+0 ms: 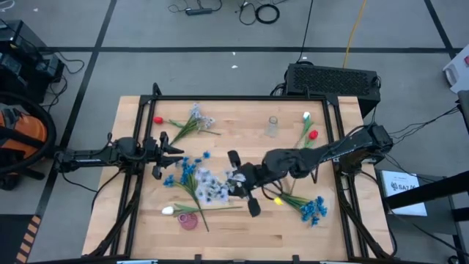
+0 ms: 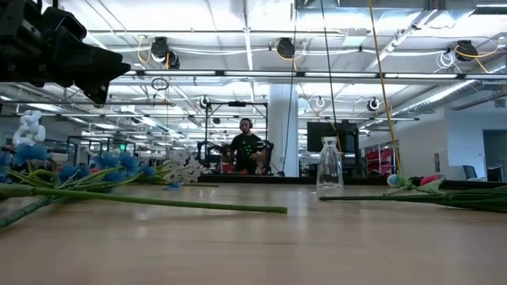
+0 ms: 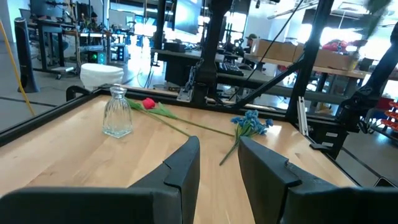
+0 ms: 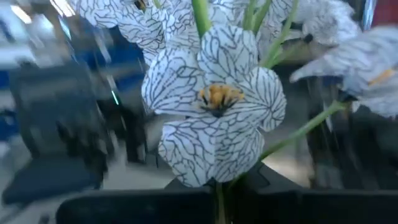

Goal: Sort flowers into vase by color
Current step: Put the bottom white flowers into the pink vase

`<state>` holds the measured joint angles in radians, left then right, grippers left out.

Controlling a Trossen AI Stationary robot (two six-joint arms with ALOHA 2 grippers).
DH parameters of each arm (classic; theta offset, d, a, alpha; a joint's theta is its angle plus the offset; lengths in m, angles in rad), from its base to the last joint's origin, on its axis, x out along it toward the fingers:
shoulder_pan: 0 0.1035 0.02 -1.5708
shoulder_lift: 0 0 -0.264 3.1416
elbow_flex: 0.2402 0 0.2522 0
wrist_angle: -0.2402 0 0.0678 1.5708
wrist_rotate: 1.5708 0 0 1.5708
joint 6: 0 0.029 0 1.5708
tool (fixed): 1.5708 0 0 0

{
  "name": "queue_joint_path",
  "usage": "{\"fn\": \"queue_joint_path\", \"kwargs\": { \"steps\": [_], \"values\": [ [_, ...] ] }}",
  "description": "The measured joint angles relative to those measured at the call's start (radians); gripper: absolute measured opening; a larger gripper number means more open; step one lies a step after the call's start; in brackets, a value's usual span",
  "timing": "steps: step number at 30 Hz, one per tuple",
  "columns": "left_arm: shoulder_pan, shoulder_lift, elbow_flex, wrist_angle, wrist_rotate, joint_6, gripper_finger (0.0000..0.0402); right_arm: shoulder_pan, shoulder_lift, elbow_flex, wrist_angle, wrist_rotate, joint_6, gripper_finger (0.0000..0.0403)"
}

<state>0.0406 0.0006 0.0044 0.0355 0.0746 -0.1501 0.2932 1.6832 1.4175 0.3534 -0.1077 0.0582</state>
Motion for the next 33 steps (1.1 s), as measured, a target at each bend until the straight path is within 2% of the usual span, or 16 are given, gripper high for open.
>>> {"fn": "queue_joint_path", "kwargs": {
  "steps": [6, 8, 12, 16, 23, 33],
  "values": [
    [0.000, 0.000, 0.000, -0.002, 0.000, 0.000, 0.0116, 0.011, 0.112, -0.002, 0.363, 0.001, -0.004, 0.0004],
    [0.000, 0.000, 0.000, -0.001, 0.000, 0.000, 0.0116, 0.015, 0.162, 0.024, 0.423, 0.010, 0.009, 0.0004],
    [0.000, 0.000, 0.000, -0.001, 0.000, 0.000, 0.0116, 0.034, 0.262, 0.136, 0.423, 0.031, 0.008, 0.0004],
    [0.000, 0.000, 0.000, 0.000, 0.000, 0.000, 0.0116, 0.037, 0.371, 0.308, 0.383, 0.030, 0.005, 0.0004],
    [0.000, 0.000, 0.000, -0.003, 0.000, 0.000, 0.0116, 0.018, 0.514, 0.539, 0.193, 0.031, -0.015, 0.0004],
    [0.000, 0.000, 0.000, 0.000, 0.000, 0.000, 0.0116, -0.006, 0.572, 0.569, 0.190, 0.038, 0.009, 0.0004]
  ]
}}
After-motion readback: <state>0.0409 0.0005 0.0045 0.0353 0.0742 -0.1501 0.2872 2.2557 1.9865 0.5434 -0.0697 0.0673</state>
